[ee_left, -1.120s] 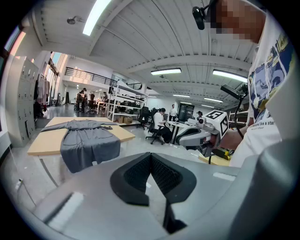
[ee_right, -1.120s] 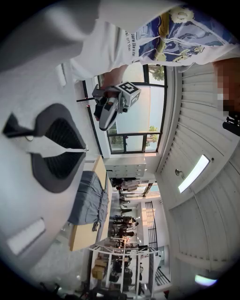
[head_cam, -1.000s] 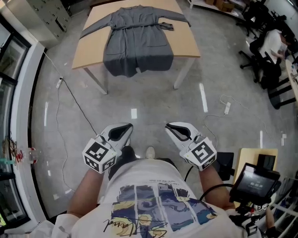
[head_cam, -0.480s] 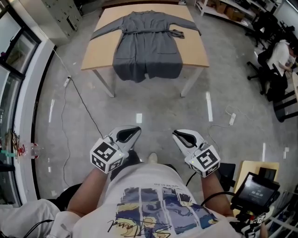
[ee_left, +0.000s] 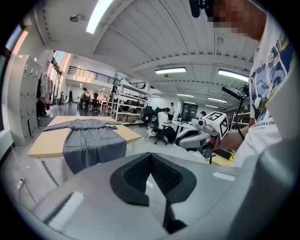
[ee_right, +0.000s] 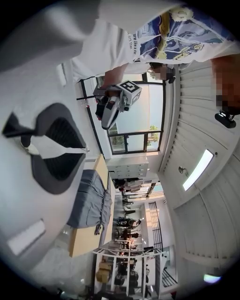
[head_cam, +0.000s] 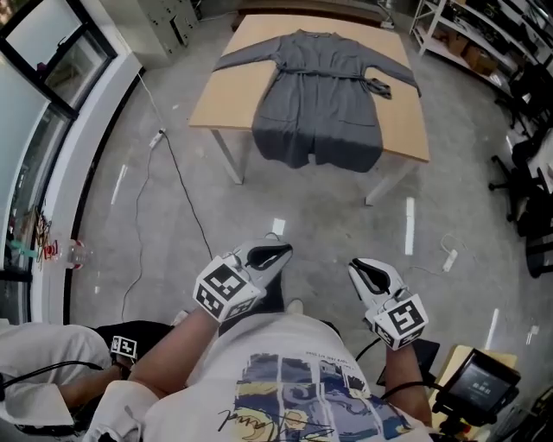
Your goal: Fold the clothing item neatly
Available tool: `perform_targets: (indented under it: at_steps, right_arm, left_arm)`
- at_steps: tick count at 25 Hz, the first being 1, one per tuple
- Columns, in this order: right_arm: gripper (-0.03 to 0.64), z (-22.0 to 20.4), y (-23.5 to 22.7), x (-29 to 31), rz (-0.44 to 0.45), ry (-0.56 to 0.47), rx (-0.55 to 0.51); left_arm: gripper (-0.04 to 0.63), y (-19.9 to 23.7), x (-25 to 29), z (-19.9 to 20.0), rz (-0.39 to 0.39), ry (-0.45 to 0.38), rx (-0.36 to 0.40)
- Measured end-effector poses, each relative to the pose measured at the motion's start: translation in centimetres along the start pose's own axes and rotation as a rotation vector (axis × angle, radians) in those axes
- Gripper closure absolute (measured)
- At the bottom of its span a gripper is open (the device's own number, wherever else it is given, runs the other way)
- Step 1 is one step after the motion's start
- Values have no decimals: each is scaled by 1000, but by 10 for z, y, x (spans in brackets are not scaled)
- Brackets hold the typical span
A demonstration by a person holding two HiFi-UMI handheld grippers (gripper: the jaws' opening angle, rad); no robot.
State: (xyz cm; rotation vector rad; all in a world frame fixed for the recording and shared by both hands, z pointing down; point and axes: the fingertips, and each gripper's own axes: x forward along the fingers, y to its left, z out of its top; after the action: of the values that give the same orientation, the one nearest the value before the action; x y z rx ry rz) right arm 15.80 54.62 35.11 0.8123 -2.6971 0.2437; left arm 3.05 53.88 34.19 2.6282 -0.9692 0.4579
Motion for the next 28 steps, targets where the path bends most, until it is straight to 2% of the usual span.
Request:
perform_targets:
  at_steps: [5, 11, 23, 28]
  right_arm:
    - [583, 9, -18, 21, -33, 10, 9]
    - [583, 26, -64, 78, -40, 27, 13]
    - [562, 89, -160, 179, -137, 38, 29]
    - [561, 98, -185, 203, -189, 59, 47]
  left_arm:
    - [589, 32, 13, 6, -30, -16, -6]
    - [589, 108, 26, 24, 7, -41, -17]
    - [588, 243, 65, 92, -37, -65, 14]
    - [581, 275, 86, 108, -100, -66, 37]
